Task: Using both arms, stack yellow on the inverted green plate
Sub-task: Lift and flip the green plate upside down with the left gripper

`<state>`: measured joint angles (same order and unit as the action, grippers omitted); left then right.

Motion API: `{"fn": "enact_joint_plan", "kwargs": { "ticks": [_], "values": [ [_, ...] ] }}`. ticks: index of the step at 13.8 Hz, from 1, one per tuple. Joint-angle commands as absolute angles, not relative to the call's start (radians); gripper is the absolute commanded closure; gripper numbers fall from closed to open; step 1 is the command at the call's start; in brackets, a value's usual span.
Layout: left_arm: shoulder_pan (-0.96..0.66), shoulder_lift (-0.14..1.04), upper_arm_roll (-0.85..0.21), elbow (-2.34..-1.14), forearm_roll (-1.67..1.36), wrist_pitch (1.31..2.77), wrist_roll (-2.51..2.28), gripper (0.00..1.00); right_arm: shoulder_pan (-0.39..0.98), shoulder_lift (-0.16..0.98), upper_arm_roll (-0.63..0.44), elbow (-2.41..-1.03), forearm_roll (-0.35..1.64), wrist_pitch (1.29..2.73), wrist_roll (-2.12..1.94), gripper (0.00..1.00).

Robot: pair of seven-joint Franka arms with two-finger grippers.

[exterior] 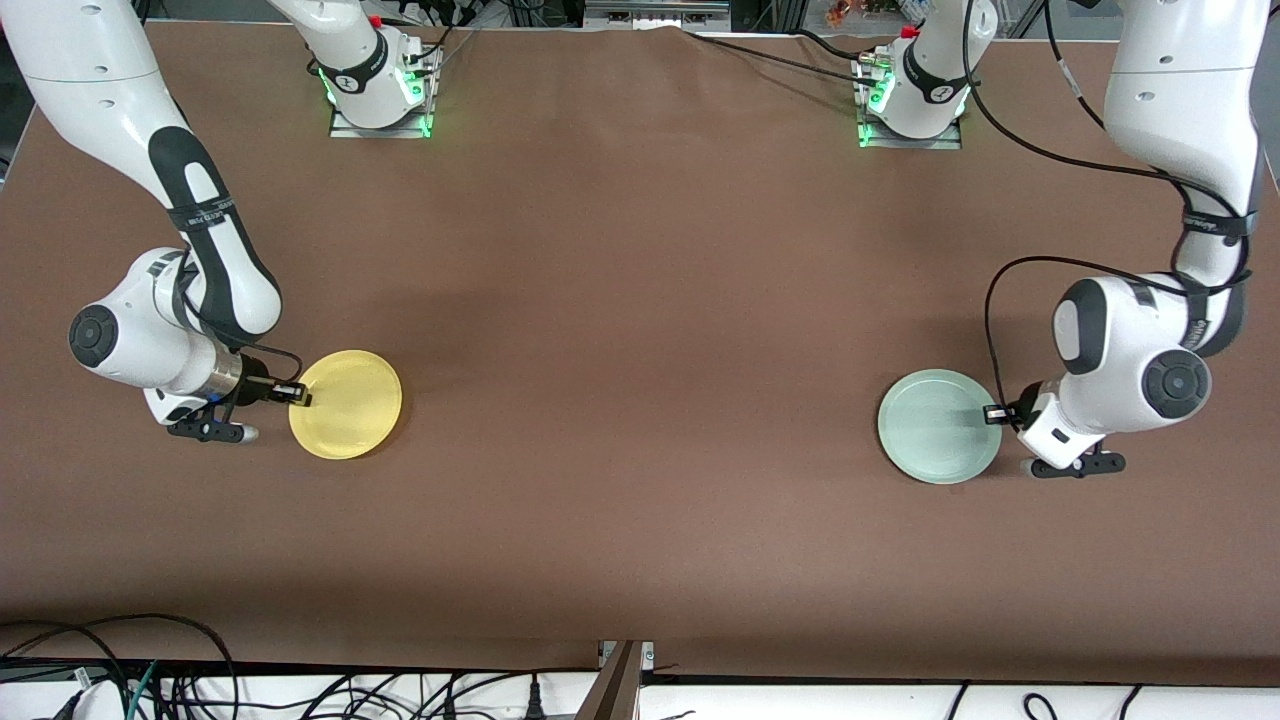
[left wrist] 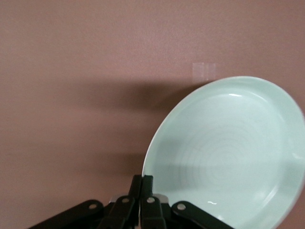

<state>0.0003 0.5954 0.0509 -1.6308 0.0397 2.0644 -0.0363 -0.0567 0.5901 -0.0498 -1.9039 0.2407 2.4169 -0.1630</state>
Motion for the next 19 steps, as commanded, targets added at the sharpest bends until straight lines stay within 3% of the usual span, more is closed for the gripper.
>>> {"fn": "enact_joint_plan", "kwargs": {
  "ticks": [1, 5, 10, 19],
  "values": [
    [-0.072, 0.601, 0.058, -1.47, 0.17, 1.895, -0.037, 1.0, -0.068, 0.568, -0.038, -1.894, 0.267, 2.355, -0.192, 1.0],
    [-0.211, 0.598, 0.06, -1.367, 0.382, 1.835, -0.038, 1.0, -0.066, 0.555, -0.035, -1.872, 0.267, 2.312, -0.189, 1.0],
    [-0.38, 0.584, 0.052, -1.238, 0.511, 1.747, -0.029, 1.0, -0.066, 0.546, -0.04, -1.735, 0.262, 2.192, -0.195, 1.0],
    [-0.761, 0.73, 0.066, -1.223, 0.941, 1.743, -0.319, 1.0, -0.107, 0.506, -0.052, -1.364, 0.25, 1.68, -0.241, 1.0]
  ]
}}
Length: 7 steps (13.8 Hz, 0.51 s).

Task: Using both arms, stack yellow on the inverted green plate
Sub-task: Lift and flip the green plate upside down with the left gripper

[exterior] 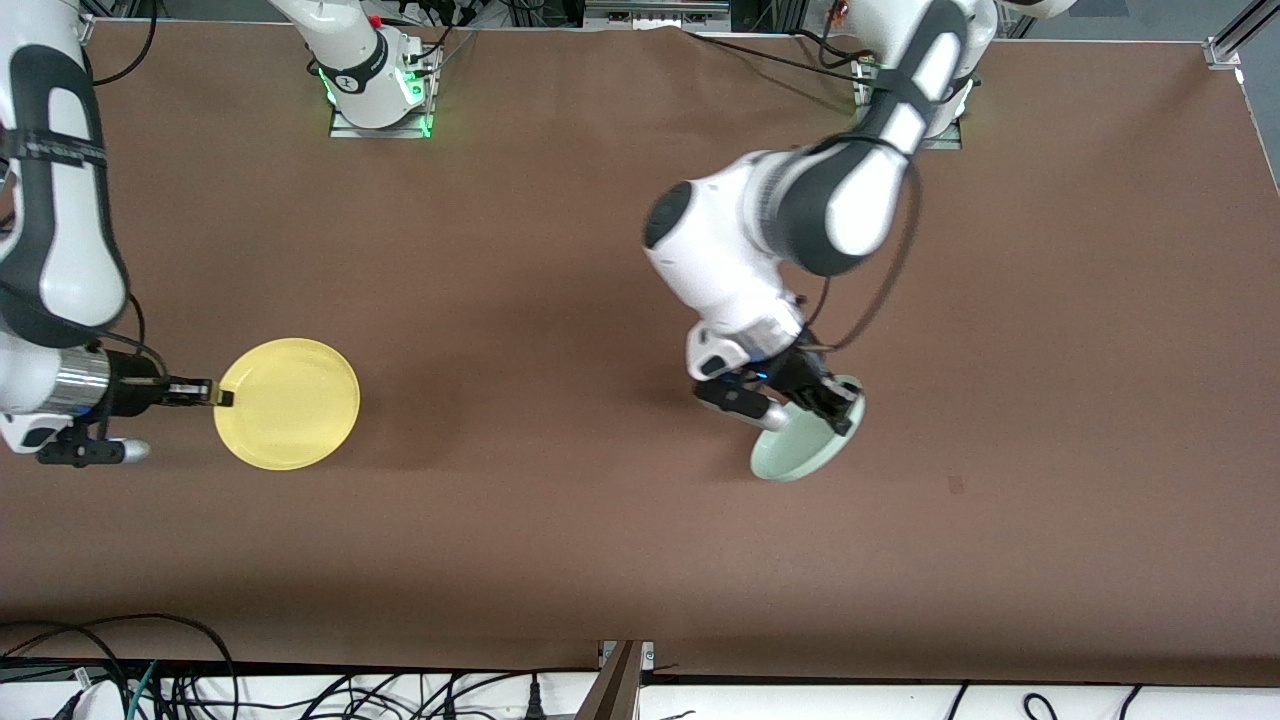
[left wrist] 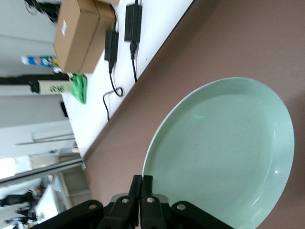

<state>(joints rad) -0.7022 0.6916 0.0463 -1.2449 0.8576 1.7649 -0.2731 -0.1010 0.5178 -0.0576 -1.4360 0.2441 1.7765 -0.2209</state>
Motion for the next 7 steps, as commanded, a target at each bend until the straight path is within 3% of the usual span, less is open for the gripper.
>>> {"fn": "enact_joint_plan", "kwargs": {
  "ticks": [1, 7],
  "values": [
    [-0.796, 0.753, 0.066, -1.229, 1.003, 1.729, -0.346, 1.0, -0.109, 0.505, -0.052, -1.33, 0.249, 1.64, -0.241, 1.0],
    [-0.965, 0.954, 0.071, -1.218, 1.261, 1.568, -0.55, 1.0, -0.121, 0.425, -0.06, -1.313, 0.256, 1.548, -0.244, 1.0]
  ]
}}
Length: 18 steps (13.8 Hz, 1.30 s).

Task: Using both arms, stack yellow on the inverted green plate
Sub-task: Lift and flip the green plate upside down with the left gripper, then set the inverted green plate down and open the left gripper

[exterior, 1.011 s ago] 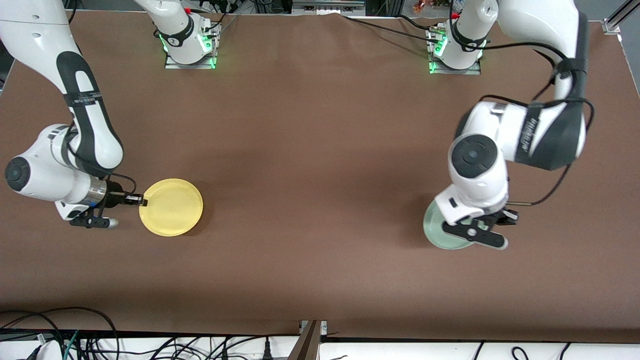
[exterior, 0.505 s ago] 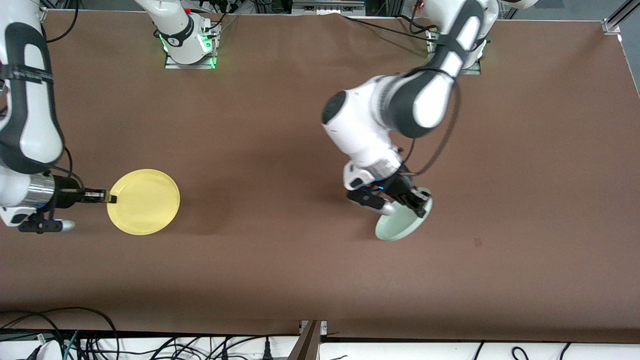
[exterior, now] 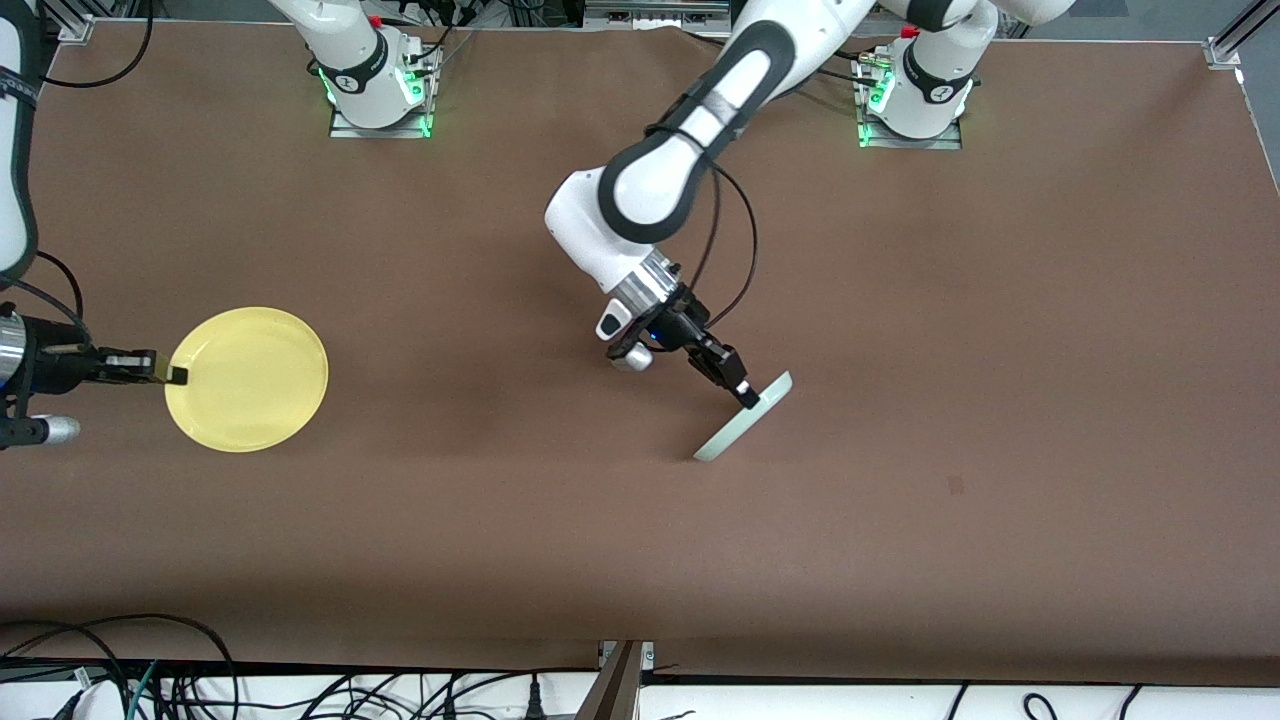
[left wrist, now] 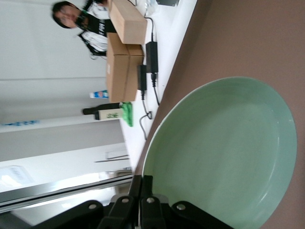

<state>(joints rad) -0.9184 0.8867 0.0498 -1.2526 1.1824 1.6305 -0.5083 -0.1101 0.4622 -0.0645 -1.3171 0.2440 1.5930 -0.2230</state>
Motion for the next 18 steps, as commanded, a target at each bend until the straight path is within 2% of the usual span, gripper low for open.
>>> {"fn": "enact_joint_plan", "kwargs": {
  "ticks": [1, 8, 9, 10, 16, 18],
  "values": [
    [-0.979, 0.971, 0.071, -1.218, 1.265, 1.551, -0.566, 1.0, -0.121, 0.41, -0.058, -1.309, 0.259, 1.546, -0.241, 1.0],
    [-1.086, 1.019, 0.064, -1.227, 1.253, 1.516, -0.664, 1.0, -0.117, 0.413, -0.046, -1.315, 0.267, 1.53, -0.238, 1.0],
    [-1.097, 1.022, 0.064, -1.227, 1.252, 1.499, -0.664, 0.81, -0.117, 0.417, -0.045, -1.315, 0.268, 1.52, -0.236, 1.0],
    [-1.114, 1.023, 0.061, -1.229, 1.235, 1.488, -0.664, 0.01, -0.112, 0.419, -0.043, -1.316, 0.267, 1.52, -0.236, 1.0],
    [-1.187, 1.022, 0.049, -1.21, 1.035, 1.506, -0.96, 0.0, -0.069, 0.491, -0.038, -1.325, 0.276, 1.542, -0.221, 1.0],
    [-1.187, 1.017, 0.02, -1.212, 0.974, 1.615, -1.166, 0.0, -0.052, 0.506, -0.038, -1.334, 0.279, 1.566, -0.219, 1.0]
  ]
}}
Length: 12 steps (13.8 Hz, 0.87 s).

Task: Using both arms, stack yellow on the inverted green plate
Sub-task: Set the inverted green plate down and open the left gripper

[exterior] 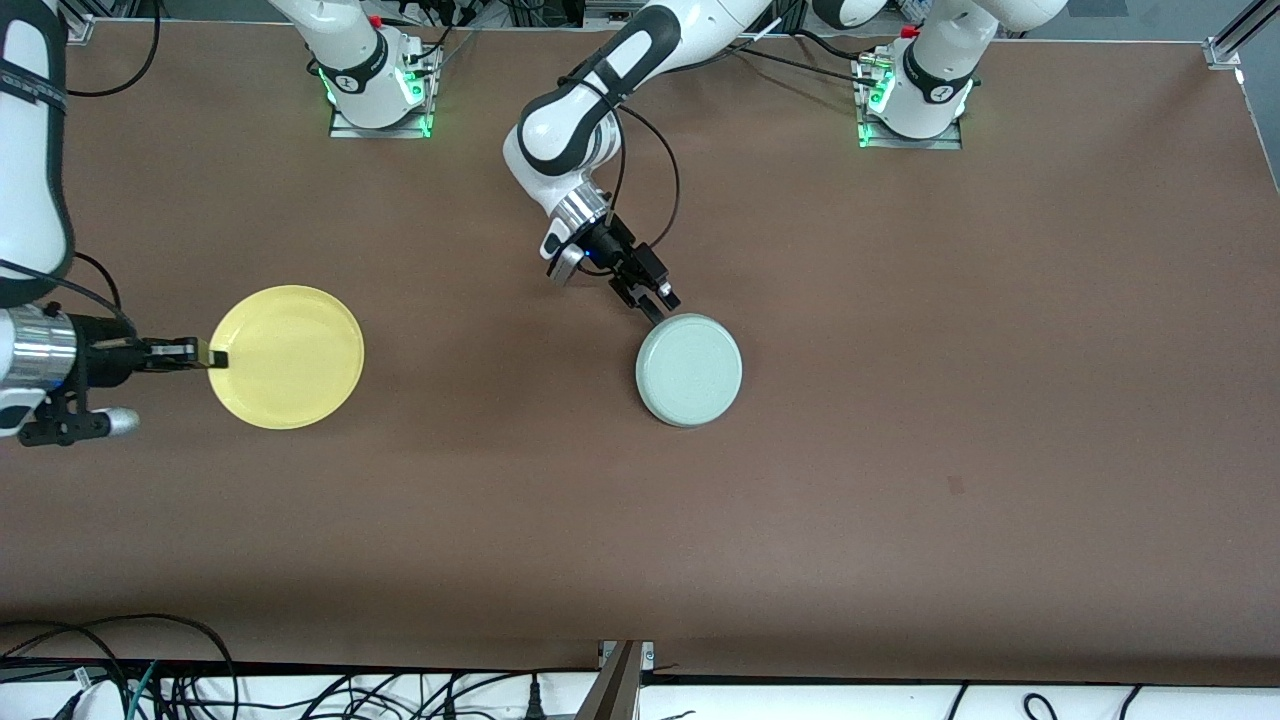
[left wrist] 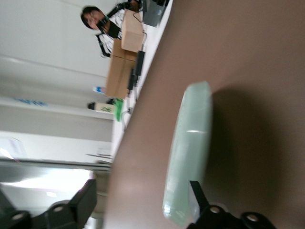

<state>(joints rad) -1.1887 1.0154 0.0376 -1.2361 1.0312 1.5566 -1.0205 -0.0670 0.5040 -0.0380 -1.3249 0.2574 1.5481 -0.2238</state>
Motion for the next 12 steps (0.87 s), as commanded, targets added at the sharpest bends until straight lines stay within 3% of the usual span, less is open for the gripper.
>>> {"fn": "enact_joint_plan", "kwargs": {
  "ticks": [1, 8, 12],
  "values": [
    [-1.181, 1.019, 0.018, -1.213, 0.956, 1.675, -1.249, 0.0, -0.045, 0.509, -0.04, -1.347, 0.282, 1.587, -0.219, 1.0],
    [-0.929, 0.959, 0.012, -1.198, 0.631, 1.986, -1.169, 0.0, 0.009, 0.541, -0.038, -1.406, 0.347, 1.669, -0.219, 1.0],
    [-0.749, 0.896, 0.012, -1.149, 0.369, 2.013, -0.864, 0.0, 0.06, 0.554, -0.04, -1.434, 0.371, 1.707, -0.212, 1.0]
  ]
}}
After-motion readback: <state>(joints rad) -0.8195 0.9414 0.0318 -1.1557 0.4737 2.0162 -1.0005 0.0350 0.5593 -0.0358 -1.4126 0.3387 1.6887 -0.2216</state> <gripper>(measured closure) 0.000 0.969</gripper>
